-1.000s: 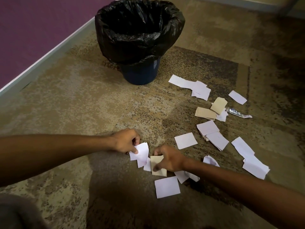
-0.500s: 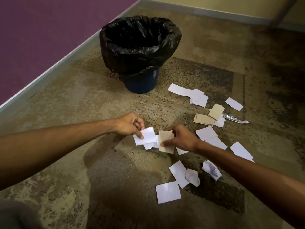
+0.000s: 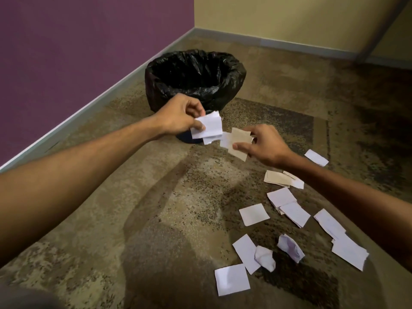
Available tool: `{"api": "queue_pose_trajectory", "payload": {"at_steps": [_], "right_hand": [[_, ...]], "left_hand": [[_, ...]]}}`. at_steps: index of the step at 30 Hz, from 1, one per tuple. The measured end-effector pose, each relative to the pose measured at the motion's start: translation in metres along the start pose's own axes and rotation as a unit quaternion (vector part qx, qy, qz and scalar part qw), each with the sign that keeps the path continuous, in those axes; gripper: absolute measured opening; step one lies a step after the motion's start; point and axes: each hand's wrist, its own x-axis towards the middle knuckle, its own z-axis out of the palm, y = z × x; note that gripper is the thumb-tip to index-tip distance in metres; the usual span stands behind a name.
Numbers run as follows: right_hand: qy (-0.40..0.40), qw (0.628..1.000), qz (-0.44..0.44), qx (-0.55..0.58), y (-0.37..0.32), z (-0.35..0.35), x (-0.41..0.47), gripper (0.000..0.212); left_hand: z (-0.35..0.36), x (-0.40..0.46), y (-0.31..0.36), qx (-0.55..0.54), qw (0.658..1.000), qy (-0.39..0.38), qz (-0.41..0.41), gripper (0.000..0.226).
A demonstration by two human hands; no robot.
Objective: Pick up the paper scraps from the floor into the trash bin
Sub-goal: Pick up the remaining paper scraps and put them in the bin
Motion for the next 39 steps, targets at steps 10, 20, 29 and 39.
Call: {"api": "queue_pose_trajectory", "payload": {"at_steps": [10, 20, 29, 39], "right_hand": [[0.127, 0.99, -0.04, -0.04, -0.038, -0.049, 0.062, 0.029], [0.164, 0.982, -0.033, -0.092, -0.068, -0.069, 0.125, 0.022], [0.097, 0.993, -0.012, -0.069, -0.068, -0.042, 0.165, 0.049], [0.107, 0.993, -0.02, -0.048, -0.011, -0.038, 0.117, 0.032]], "left_hand": [[-0.049, 0.037, 0.006, 0.025, 0.969, 0.239, 0.05, 0.018], [-0.061, 0.065, 0.004, 0.128, 0.932, 0.334, 0.052, 0.013], [-0.05, 0.085, -0.003, 0.206, 0.943, 0.257, 0.041, 0.035], [-0.007, 0.055, 0.003, 0.325, 0.883, 0.266, 0.21, 0.044]]}}
